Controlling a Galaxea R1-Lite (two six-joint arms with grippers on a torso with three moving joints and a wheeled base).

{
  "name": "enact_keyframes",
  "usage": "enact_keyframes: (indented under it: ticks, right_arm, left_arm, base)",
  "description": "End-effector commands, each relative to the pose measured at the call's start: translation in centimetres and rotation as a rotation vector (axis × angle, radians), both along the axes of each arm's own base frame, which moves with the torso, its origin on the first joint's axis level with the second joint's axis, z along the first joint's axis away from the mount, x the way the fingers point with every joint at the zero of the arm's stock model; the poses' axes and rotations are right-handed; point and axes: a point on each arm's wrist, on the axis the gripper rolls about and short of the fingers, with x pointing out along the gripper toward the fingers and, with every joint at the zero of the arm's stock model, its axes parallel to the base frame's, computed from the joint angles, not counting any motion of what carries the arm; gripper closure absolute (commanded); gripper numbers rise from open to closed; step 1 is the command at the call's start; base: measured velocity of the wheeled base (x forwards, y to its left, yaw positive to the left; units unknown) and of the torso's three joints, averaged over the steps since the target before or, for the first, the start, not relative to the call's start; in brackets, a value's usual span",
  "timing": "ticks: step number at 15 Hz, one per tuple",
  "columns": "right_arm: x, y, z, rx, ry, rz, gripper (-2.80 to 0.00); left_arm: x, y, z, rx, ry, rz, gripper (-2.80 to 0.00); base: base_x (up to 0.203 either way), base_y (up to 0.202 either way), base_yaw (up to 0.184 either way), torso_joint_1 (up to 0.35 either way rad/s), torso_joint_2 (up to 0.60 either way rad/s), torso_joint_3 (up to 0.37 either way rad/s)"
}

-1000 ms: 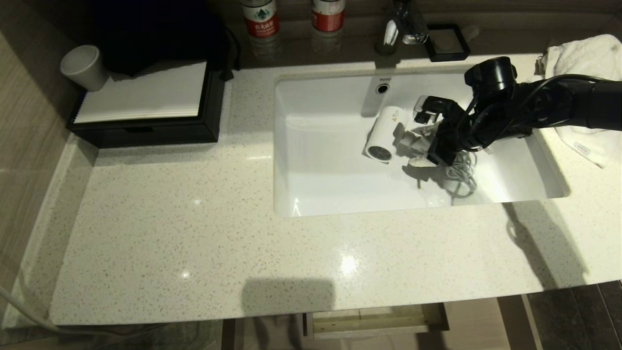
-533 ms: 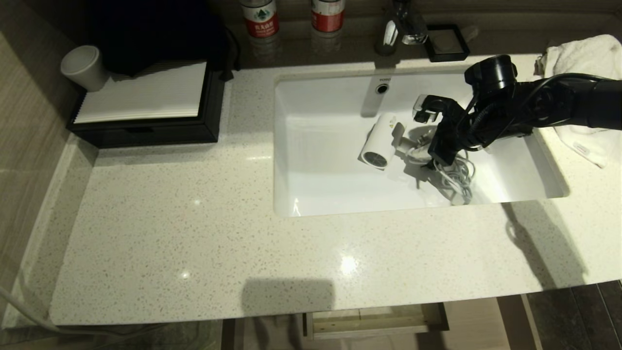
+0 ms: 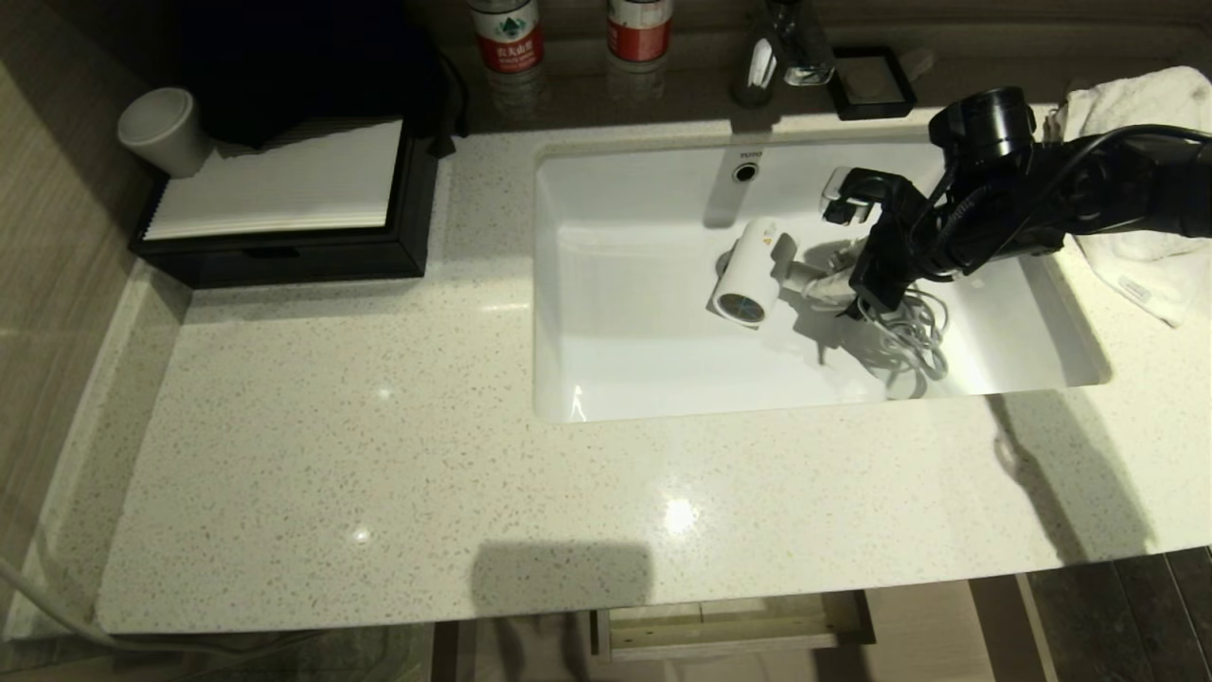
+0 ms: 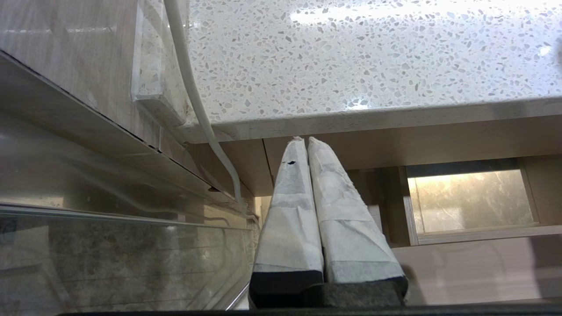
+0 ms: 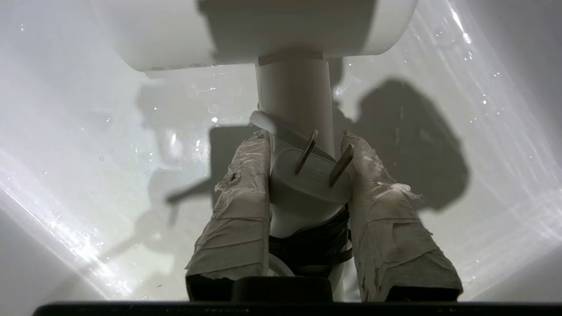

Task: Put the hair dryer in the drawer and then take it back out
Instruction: Pick up the hairdryer

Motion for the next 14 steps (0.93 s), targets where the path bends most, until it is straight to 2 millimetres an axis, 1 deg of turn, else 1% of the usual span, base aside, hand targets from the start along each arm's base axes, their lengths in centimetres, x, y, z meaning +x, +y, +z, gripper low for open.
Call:
enact_keyframes:
  ticks: [1, 7, 14]
  right_arm:
    - [-0.6, -0.5, 1.0, 0.000, -0.020, -0.006, 0.00]
    - [-2.0, -1.8, 2.3, -0.001, -0.015, -0.033, 0.00]
    - [-3.6, -2.3, 3.5, -0.001, -0.015, -0.041, 0.00]
  left_arm:
    - [0.0, 0.0, 0.0, 0.000, 0.001, 0.000, 0.00]
    - [0.0, 0.0, 0.0, 0.000, 0.001, 0.000, 0.00]
    - [0.0, 0.0, 0.0, 0.001, 0.001, 0.000, 0.00]
  base:
    - [0.000, 0.000, 0.000, 0.000, 0.00, 0.000]
    - [0.000, 0.000, 0.000, 0.000, 0.00, 0.000]
    - [0.000, 0.000, 0.000, 0.000, 0.00, 0.000]
